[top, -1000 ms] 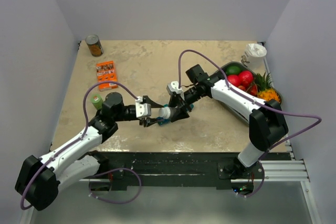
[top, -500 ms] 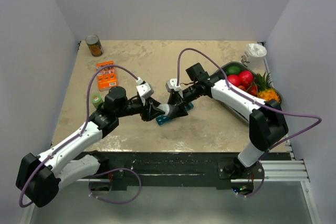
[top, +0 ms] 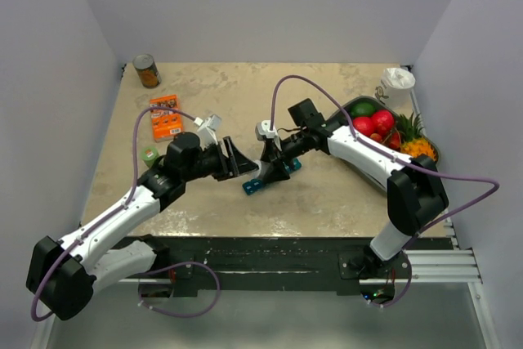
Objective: Sort the pills into containers
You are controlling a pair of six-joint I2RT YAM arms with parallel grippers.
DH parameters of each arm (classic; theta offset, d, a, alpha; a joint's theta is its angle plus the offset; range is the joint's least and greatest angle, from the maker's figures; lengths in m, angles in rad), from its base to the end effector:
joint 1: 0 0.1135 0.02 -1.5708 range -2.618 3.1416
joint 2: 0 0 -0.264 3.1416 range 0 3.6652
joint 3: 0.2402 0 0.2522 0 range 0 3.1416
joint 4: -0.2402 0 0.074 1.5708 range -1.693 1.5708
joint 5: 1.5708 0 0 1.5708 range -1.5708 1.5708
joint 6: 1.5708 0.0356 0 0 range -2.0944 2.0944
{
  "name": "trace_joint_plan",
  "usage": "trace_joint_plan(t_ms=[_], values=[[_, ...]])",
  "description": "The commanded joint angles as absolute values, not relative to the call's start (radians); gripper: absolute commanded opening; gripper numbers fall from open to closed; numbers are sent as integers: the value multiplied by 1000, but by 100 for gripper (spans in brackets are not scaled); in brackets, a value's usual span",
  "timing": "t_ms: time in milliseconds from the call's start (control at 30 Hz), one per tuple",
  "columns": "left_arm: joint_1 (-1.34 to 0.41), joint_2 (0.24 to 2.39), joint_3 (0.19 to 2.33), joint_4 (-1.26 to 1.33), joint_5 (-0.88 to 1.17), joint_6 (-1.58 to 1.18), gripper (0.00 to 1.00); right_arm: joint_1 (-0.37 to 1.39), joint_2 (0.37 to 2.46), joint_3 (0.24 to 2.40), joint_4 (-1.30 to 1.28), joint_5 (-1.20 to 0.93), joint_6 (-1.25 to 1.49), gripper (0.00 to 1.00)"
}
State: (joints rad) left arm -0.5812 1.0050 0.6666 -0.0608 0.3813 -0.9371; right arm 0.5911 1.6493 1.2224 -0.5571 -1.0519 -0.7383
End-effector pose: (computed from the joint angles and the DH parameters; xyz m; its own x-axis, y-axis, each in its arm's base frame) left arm 0.1834 -0.1363 0.2700 -0.8339 -0.3471 -0.4290 0.2097 0.5199 -0.8281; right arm 0.2645 0.2147 0.2536 -0.0567 -0.4400 -0.8962 -0.9650 -0.2059 0.1622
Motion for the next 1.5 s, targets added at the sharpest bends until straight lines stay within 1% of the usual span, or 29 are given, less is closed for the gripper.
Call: trace_joint_plan(t_ms=[0, 67, 100, 133, 367, 533, 633, 700, 767, 833, 933, 1100, 1467], values=[[-580, 1011, 742, -89, 497, -838, 79, 592, 1629, 1233, -486, -1034, -722, 0], [-575, 1003, 735, -93, 517, -763, 90, 592, 1629, 1235, -492, -1038, -726, 0], [-575, 990, 736, -107, 514, -697, 97, 592, 1628, 1235, -495, -1043, -733, 0], [-572, 983, 735, -126, 518, -657, 99, 592, 1628, 1236, -500, -1046, -736, 0], [-571, 917, 787, -299, 479, -283, 99, 594, 1626, 1246, -549, -1068, -785, 0], [-571, 803, 779, -356, 401, -10, 99, 592, 1632, 1259, -607, -1103, -857, 0], [-569, 686, 717, -269, 400, 127, 99, 594, 1634, 1261, -635, -1114, -887, 0], [-571, 600, 634, -203, 420, 220, 99, 594, 1635, 1262, -644, -1120, -905, 0], [-571, 552, 550, -89, 446, 273, 99, 592, 1635, 1262, -660, -1129, -920, 0], [-571, 519, 511, -1, 452, 334, 99, 592, 1635, 1262, -669, -1132, -937, 0], [-571, 538, 480, 81, 474, 386, 99, 594, 1640, 1261, -680, -1140, -953, 0], [-572, 653, 505, 98, 604, 477, 99, 594, 1644, 1261, -690, -1149, -971, 0], [-574, 804, 528, 201, 727, 471, 98, 592, 1649, 1266, -707, -1157, -988, 0]])
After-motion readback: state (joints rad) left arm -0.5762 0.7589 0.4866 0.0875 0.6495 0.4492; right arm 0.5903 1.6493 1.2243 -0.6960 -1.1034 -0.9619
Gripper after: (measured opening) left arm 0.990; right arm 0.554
